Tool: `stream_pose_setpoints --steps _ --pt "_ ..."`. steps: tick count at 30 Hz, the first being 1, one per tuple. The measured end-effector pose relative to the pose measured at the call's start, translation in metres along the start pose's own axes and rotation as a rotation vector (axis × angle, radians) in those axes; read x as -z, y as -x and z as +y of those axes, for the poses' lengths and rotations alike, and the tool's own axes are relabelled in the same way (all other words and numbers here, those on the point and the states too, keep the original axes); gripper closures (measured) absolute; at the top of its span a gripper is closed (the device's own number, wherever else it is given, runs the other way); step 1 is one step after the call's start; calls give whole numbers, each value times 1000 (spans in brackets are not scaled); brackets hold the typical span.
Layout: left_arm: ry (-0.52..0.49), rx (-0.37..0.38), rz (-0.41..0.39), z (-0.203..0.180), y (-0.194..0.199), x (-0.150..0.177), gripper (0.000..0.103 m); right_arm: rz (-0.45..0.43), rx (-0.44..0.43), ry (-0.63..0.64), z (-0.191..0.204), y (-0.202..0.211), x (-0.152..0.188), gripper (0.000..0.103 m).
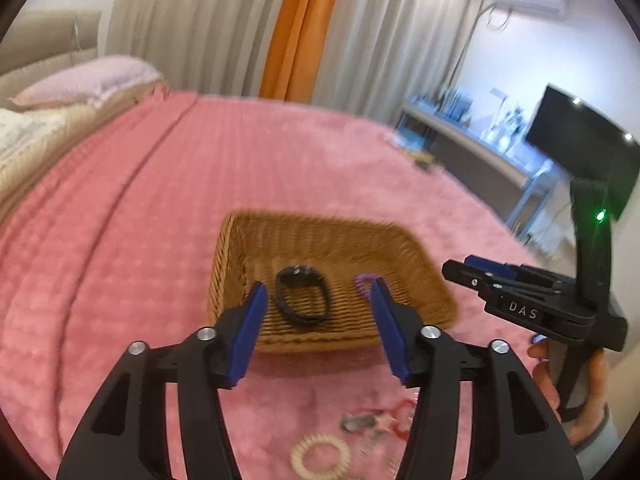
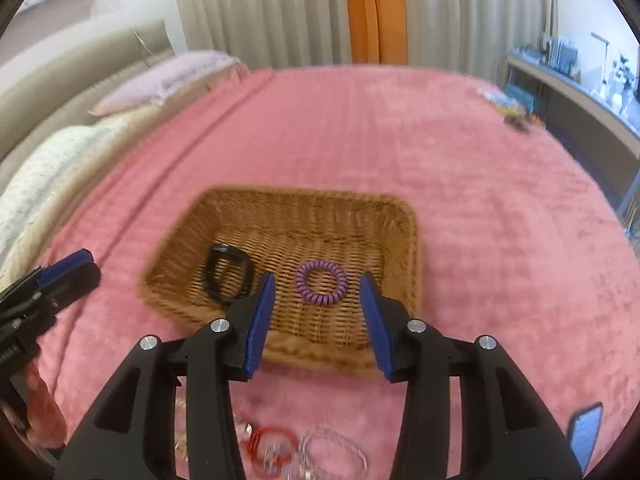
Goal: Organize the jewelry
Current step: 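Carry the watch and purple hair tie into the wicker basket and open both tools, then grasp the cream coil hair tie with the left tool while the right tool grasps the clear bead bracelet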
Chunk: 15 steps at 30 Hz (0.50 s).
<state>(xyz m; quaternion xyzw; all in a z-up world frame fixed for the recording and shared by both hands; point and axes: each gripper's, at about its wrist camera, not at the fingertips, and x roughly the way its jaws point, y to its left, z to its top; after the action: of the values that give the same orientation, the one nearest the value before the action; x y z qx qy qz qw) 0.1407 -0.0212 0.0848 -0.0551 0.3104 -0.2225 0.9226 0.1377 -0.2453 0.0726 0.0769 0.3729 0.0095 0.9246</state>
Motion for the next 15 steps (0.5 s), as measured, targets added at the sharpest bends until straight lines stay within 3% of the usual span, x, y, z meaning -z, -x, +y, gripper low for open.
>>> stream_pose_setpoints --steps 4,8,15 --pt "-25 20 -75 -12 47 15 42 -86 6 17 -2 49 19 62" --pt "-31 11 -93 -14 66 37 42 -143 30 35 -4 75 47 62" --pt "24 7 -36 5 56 78 42 -108 40 30 -13 58 95 62"
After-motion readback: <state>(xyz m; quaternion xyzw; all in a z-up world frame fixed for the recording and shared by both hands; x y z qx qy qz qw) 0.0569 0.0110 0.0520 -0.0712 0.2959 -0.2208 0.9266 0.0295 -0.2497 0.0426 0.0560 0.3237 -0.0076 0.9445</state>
